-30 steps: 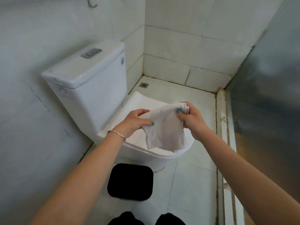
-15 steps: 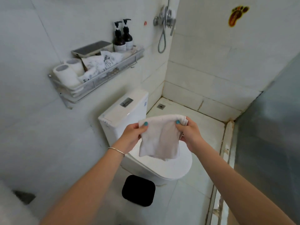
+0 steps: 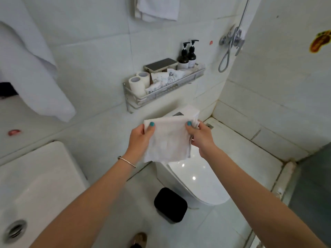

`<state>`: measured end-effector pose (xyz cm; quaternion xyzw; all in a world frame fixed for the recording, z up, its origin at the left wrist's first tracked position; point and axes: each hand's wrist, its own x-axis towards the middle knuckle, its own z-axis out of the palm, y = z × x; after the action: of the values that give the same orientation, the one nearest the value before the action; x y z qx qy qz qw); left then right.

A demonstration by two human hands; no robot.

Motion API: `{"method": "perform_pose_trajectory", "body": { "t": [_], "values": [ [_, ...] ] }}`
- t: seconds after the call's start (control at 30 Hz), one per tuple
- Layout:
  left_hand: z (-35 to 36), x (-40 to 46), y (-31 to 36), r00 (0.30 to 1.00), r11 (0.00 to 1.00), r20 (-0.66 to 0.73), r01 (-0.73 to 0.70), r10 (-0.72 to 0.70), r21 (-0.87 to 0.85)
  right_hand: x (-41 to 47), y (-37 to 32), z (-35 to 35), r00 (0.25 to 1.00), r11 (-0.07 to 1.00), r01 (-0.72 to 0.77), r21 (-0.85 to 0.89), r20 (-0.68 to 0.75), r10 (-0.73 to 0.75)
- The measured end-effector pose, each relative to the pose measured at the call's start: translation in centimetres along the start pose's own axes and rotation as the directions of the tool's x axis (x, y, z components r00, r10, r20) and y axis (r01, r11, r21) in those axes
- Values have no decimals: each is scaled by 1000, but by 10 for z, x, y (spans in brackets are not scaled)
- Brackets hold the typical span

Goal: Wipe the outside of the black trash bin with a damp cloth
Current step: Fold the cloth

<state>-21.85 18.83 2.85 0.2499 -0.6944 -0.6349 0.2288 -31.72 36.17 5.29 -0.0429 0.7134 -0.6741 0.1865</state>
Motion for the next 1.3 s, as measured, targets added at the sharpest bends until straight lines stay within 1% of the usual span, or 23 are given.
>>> {"method": "perform_pose_trajectory", "body": {
  "t": [0.1,0.17,0.23,0.3,0.33,0.37,0.53,0.73,0.83,0.9,1.03,1.13,1.3],
  "values": [
    [-34,2,1,996,997,-87,-28,35,73,3,-4,35,993,987,118,-108,22,-117],
    [-58,2,3,987,994,-152,-29,44,103,6,-6,60,979,954,200,-222,80,-186],
    [-82,3,4,970,990,-233,-35,66,136,8,-8,86,964,892,261,-369,149,-220],
    [-106,2,5,946,983,-309,-43,98,180,7,-11,113,950,798,311,-517,205,-237],
    [-117,1,5,933,978,-342,-38,109,205,5,-13,126,941,760,337,-555,227,-251],
    [-128,-1,3,921,974,-370,-38,121,222,2,-15,139,931,740,363,-566,246,-268],
    [-176,-10,-6,868,966,-485,22,110,258,-8,-8,196,887,721,456,-521,335,-319],
    [-215,-34,-16,792,944,-592,64,149,323,-15,6,244,828,693,522,-497,490,-272],
    [-233,-43,-30,760,950,-640,106,113,294,-20,14,265,799,684,533,-498,562,-213],
    [-243,-47,-42,741,954,-667,143,73,264,-23,22,279,791,688,515,-510,592,-154],
    [-263,-48,-67,729,952,-684,217,-11,216,-20,49,310,787,700,462,-545,616,-39],
    [-277,-41,-82,722,944,-689,265,-59,196,-12,70,330,782,722,426,-545,623,8],
    [-290,-27,-109,722,932,-683,315,-113,179,6,95,355,781,697,392,-601,618,94]
  ]
}}
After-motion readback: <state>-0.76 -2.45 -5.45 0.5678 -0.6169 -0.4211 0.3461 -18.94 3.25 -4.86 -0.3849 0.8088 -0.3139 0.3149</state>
